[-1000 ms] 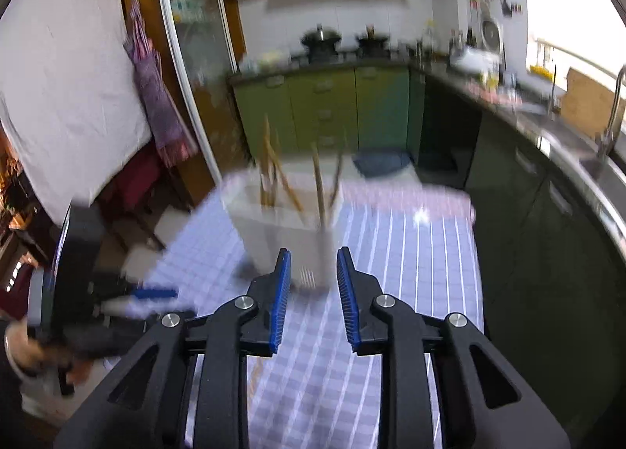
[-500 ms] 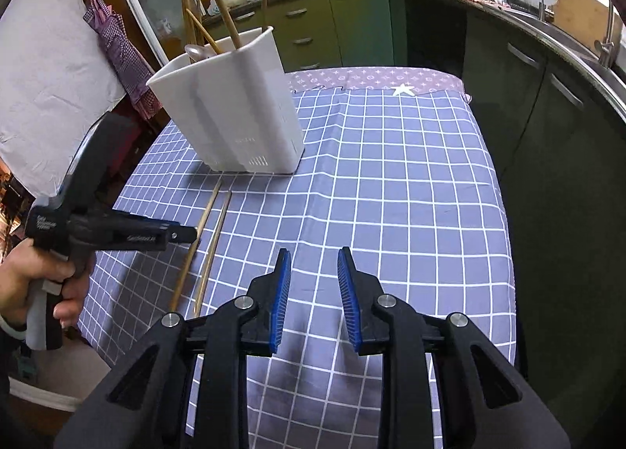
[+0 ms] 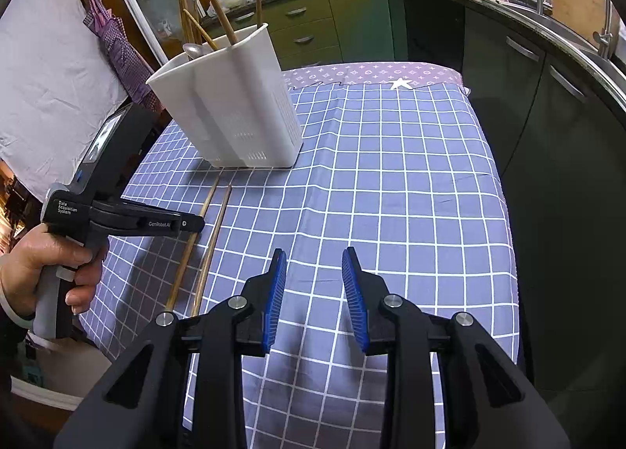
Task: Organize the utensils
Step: 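Lift the chopstick upright with the left tool while the right tool grasps the last chopstick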
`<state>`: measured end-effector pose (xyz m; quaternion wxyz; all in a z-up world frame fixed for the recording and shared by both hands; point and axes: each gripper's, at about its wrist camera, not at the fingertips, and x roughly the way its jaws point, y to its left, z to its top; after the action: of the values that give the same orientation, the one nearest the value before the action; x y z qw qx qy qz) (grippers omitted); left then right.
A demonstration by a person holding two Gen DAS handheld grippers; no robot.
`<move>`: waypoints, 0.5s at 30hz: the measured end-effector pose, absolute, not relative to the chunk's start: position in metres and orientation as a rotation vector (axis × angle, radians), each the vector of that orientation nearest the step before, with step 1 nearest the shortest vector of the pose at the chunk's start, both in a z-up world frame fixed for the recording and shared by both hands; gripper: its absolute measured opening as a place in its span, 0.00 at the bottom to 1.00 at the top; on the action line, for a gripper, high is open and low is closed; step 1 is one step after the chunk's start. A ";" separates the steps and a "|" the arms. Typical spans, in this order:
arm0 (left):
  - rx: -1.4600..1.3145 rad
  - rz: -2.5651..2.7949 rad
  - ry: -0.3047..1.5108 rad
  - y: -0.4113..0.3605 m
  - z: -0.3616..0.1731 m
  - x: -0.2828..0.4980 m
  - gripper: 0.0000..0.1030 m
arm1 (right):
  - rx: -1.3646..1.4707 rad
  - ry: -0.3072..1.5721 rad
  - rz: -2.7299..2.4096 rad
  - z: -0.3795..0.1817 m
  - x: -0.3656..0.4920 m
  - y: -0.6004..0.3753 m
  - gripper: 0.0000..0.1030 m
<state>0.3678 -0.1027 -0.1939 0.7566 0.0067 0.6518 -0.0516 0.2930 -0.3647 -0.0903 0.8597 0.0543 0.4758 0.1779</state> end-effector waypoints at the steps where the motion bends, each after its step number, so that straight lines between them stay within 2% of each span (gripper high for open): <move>1: 0.015 -0.118 1.412 -0.102 -0.191 0.366 0.07 | 0.114 1.000 0.375 -0.091 0.293 -0.365 0.29; 15: 0.054 -0.200 1.178 -0.063 -0.094 0.302 0.06 | 0.058 1.025 0.403 -0.087 0.293 -0.339 0.31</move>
<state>0.3020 -0.0627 -0.0944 0.8263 0.0253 0.5547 -0.0941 0.2926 -0.3388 -0.0870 0.8518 0.0274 0.4869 0.1916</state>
